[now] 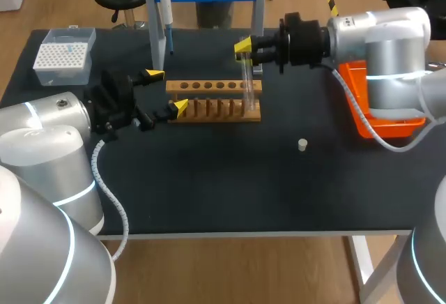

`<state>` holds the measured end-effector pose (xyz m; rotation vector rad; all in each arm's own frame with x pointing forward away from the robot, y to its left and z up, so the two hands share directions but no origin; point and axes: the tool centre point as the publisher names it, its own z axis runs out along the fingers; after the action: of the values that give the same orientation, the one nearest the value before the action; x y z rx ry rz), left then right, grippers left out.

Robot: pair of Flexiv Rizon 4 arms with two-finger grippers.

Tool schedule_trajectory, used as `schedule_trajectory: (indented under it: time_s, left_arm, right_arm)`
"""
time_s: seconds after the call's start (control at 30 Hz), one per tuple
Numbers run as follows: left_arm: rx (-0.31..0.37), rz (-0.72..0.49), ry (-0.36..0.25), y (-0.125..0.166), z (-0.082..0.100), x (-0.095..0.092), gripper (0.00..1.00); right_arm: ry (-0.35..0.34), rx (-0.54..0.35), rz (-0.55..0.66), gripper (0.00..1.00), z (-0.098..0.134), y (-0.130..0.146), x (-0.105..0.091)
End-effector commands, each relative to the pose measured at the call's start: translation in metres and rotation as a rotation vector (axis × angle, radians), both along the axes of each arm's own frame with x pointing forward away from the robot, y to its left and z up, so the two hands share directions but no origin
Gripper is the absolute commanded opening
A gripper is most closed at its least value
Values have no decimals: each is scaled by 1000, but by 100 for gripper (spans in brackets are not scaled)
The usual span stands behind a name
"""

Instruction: Invert the test tube, pick up the pipette, mount the tip to pipette, aspirate from beaker and dispense into the tube, eject the tip, return the pipette, and cap with the stopper.

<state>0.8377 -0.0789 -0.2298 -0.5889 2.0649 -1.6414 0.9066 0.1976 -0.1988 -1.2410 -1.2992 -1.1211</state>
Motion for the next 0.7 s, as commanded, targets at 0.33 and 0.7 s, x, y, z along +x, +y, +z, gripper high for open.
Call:
schedule_trajectory:
  time_s: [0.33,0.7]
  left_arm:
    - [-2,3,-3,0,-1,-1,100]
    - [-2,3,-3,0,-1,-1,100]
  right_arm:
    - [52,62,42,0,-4,-4,4]
    - [39,123,50,0,0,-5,2]
